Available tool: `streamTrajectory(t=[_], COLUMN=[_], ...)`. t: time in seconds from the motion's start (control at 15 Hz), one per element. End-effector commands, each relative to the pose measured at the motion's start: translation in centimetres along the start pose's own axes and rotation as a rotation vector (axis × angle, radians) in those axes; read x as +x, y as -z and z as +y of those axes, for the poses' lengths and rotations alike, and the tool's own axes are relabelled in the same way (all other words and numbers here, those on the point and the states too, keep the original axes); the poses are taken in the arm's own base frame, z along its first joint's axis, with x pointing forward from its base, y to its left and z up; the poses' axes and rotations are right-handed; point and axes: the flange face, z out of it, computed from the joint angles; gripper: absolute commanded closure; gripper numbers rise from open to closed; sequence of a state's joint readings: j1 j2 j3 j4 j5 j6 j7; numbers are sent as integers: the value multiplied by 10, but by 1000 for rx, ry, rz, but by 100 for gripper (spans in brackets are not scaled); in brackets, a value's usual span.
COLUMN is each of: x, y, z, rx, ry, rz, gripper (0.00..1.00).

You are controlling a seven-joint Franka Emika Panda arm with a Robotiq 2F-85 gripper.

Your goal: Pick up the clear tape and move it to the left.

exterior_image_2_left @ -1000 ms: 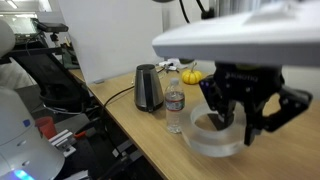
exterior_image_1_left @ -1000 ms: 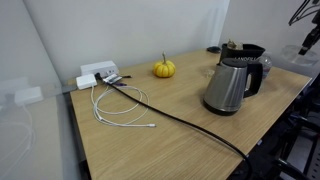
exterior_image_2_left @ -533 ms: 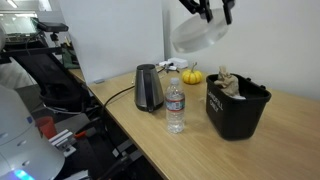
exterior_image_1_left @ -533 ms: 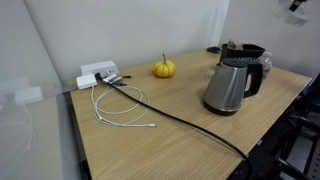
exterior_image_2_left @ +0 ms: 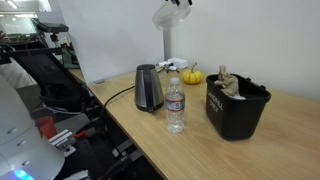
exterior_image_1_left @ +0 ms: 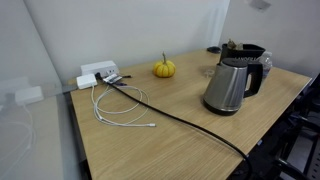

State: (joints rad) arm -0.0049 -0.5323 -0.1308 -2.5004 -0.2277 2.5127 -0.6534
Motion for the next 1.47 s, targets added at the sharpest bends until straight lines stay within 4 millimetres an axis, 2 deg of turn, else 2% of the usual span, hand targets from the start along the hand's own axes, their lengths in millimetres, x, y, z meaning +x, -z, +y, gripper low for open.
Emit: streamTrajectory(t=[0.0,0.13,0.27,0.6,0.67,0.8,1.13,1.2,1.27,1.4], x=[50,73,85,88,89,89,89,89,92,111], y=[-27,-50,-76,-132,-128,-138,-135,-135,-133,-127], z=[-8,-23,-42,-93,-92,-98,-96,-96,-100,-119], rx=[-3,17,48,136,144,158,153,153,155,171], ry=[72,125,180,263,225,237,239,239,244,313], rz=[2,-1,-14,-60,-68,-79,-73,-74,-78,-56], gripper=[92,92,92,92,69,69,69,92,92,92])
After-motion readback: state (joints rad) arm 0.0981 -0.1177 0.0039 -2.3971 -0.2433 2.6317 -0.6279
